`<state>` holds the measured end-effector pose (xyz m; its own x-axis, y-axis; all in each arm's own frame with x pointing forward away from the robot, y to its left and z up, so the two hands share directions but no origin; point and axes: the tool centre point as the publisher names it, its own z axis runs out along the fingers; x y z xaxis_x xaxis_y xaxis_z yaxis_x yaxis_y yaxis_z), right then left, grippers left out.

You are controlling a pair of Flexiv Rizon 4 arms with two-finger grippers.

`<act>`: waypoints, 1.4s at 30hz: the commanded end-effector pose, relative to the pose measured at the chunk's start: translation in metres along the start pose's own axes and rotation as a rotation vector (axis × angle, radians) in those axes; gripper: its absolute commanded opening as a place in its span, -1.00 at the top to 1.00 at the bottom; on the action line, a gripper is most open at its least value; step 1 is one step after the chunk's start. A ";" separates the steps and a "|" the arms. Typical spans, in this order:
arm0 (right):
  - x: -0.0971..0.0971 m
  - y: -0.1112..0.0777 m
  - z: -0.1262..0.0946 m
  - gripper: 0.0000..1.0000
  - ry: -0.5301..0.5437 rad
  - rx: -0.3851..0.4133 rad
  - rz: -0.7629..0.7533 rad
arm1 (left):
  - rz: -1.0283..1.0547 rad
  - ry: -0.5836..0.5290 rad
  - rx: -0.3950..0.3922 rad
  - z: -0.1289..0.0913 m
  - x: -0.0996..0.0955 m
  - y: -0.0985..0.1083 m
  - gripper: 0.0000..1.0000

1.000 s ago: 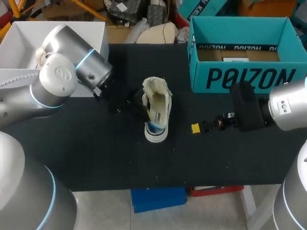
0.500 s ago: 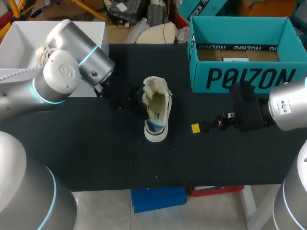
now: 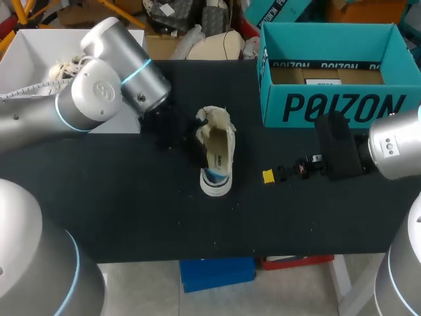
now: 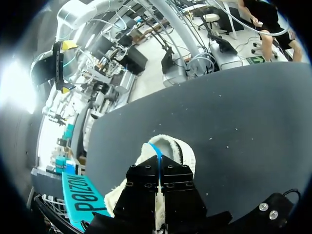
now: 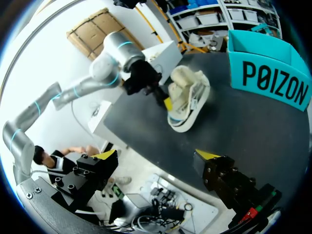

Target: Take the shoe out of the shoebox, open the shoe tongue, remove and reinsert the insole, then place the shoe into the shoebox

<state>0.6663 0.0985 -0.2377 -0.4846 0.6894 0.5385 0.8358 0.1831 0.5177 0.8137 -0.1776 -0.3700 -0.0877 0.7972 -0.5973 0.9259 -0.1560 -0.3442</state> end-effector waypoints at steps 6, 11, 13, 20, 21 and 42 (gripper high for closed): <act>0.000 -0.001 -0.002 -1.00 0.000 -0.001 0.000 | 0.004 0.126 0.036 0.006 0.006 0.004 1.00; 0.000 -0.001 -0.002 -1.00 0.000 -0.001 0.000 | 0.001 0.160 0.048 0.002 0.012 0.003 1.00; 0.000 -0.001 -0.002 -1.00 0.000 -0.001 0.000 | 0.001 0.167 0.046 0.002 0.013 0.003 1.00; 0.000 -0.001 -0.002 -1.00 0.000 -0.001 0.000 | 0.040 0.200 0.072 0.021 0.003 0.008 1.00; 0.000 -0.001 -0.002 -1.00 0.000 -0.001 0.000 | 0.052 0.213 0.074 0.023 0.003 0.008 1.00; 0.000 -0.001 -0.002 -1.00 0.000 -0.001 0.000 | 0.062 0.241 0.073 0.005 0.007 -0.006 -1.00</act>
<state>0.6663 0.0985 -0.2377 -0.4846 0.6894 0.5385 0.8358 0.1831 0.5177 0.8105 -0.1860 -0.3845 0.0711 0.9069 -0.4154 0.8866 -0.2483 -0.3903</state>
